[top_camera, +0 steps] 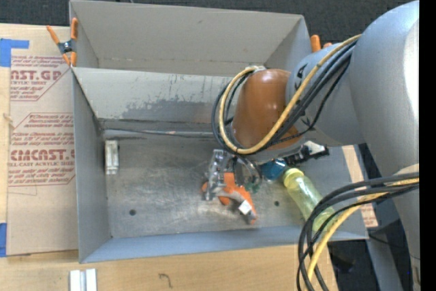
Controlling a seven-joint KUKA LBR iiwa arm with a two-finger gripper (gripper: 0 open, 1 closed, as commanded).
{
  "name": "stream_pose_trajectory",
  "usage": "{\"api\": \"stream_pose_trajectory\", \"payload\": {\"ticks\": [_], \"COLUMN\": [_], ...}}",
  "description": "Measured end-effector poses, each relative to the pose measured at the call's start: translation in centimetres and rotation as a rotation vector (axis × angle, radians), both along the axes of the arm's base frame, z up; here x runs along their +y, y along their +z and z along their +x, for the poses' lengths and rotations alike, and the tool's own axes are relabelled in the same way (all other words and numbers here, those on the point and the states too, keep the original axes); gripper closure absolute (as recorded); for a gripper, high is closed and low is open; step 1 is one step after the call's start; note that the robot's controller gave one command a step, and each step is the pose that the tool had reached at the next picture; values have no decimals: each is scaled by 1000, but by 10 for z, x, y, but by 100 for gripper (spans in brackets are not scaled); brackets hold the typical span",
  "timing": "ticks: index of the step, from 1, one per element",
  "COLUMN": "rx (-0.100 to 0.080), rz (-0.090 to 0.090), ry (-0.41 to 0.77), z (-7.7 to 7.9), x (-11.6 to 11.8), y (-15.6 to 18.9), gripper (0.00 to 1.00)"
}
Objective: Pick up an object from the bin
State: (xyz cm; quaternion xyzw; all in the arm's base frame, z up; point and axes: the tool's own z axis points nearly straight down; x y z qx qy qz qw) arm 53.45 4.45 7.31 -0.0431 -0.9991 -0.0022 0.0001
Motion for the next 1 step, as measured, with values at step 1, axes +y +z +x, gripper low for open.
{"api": "stream_pose_trajectory", "payload": {"ticks": [1], "rx": [0], "rz": [0], "ry": [-1], "z": [0], "x": [0], "y": [0], "gripper": [100]}}
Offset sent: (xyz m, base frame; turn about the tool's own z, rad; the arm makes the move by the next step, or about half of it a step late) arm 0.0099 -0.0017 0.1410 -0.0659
